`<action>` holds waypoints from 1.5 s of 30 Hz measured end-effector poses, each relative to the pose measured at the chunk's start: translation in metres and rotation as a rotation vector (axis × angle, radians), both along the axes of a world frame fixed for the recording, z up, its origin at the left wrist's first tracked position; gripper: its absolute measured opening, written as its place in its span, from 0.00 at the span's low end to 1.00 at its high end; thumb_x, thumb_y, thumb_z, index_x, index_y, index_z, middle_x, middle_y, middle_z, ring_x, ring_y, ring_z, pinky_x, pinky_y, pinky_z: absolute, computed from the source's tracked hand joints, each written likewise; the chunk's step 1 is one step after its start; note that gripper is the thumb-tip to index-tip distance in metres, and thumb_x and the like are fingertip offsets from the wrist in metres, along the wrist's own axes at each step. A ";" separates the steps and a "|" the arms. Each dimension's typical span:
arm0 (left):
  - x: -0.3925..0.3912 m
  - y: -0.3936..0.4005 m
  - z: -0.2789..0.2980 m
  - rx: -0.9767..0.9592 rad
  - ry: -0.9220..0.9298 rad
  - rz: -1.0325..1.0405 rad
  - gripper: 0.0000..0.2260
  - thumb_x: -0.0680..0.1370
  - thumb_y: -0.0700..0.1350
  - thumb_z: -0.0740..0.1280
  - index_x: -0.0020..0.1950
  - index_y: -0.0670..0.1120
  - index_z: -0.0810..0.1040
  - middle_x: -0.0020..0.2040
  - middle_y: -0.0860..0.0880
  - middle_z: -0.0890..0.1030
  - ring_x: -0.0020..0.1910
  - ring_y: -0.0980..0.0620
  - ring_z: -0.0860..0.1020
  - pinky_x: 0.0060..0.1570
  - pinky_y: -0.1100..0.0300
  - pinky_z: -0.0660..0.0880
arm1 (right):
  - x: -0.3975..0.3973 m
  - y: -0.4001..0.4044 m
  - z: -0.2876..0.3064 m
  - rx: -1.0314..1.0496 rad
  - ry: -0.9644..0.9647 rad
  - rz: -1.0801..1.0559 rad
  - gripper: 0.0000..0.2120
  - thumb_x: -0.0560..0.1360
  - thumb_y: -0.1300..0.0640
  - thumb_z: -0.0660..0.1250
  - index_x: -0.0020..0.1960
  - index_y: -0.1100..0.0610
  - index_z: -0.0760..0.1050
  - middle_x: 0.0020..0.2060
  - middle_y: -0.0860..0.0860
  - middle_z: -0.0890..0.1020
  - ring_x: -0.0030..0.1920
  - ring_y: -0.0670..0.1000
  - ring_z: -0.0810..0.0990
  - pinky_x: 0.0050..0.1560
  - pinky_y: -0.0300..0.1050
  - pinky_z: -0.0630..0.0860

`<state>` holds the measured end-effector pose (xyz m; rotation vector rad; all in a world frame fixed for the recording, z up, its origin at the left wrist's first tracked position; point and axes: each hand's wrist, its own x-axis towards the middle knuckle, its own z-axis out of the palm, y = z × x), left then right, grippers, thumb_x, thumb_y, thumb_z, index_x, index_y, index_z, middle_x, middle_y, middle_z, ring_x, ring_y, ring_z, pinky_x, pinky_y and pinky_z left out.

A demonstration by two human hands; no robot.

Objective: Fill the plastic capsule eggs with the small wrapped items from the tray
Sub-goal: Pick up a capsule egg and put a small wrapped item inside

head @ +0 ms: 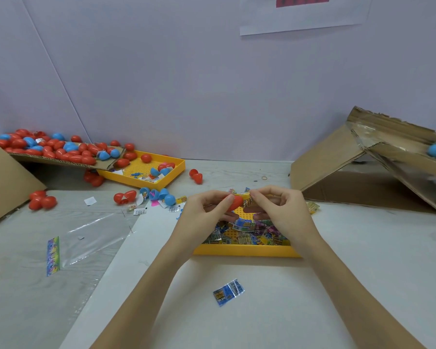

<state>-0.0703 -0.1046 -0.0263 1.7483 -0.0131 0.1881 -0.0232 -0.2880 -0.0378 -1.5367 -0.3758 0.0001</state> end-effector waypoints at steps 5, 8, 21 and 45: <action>0.001 -0.001 0.001 -0.001 0.015 0.015 0.06 0.81 0.50 0.68 0.55 0.53 0.83 0.43 0.58 0.87 0.42 0.56 0.86 0.38 0.73 0.76 | 0.000 0.000 0.001 0.002 -0.003 0.009 0.05 0.79 0.56 0.71 0.51 0.57 0.84 0.41 0.53 0.88 0.45 0.53 0.88 0.40 0.42 0.84; 0.001 -0.001 0.000 0.002 0.010 0.013 0.04 0.81 0.51 0.68 0.54 0.55 0.82 0.43 0.59 0.86 0.42 0.56 0.86 0.38 0.73 0.76 | 0.000 0.000 0.000 -0.055 -0.027 0.037 0.05 0.79 0.55 0.71 0.50 0.55 0.84 0.42 0.52 0.88 0.46 0.51 0.88 0.40 0.41 0.84; -0.001 0.002 0.000 0.086 -0.122 -0.069 0.17 0.80 0.39 0.70 0.68 0.49 0.77 0.54 0.50 0.85 0.53 0.54 0.85 0.53 0.64 0.80 | -0.001 -0.002 0.002 -0.068 -0.064 0.079 0.09 0.75 0.59 0.76 0.54 0.55 0.84 0.45 0.49 0.88 0.47 0.49 0.88 0.48 0.36 0.82; -0.001 0.004 0.004 -0.021 -0.207 0.002 0.08 0.77 0.44 0.73 0.56 0.51 0.83 0.47 0.54 0.87 0.46 0.55 0.86 0.45 0.68 0.79 | -0.017 0.013 0.006 0.059 -0.076 -0.044 0.10 0.76 0.59 0.74 0.57 0.52 0.84 0.49 0.46 0.88 0.53 0.44 0.86 0.53 0.35 0.80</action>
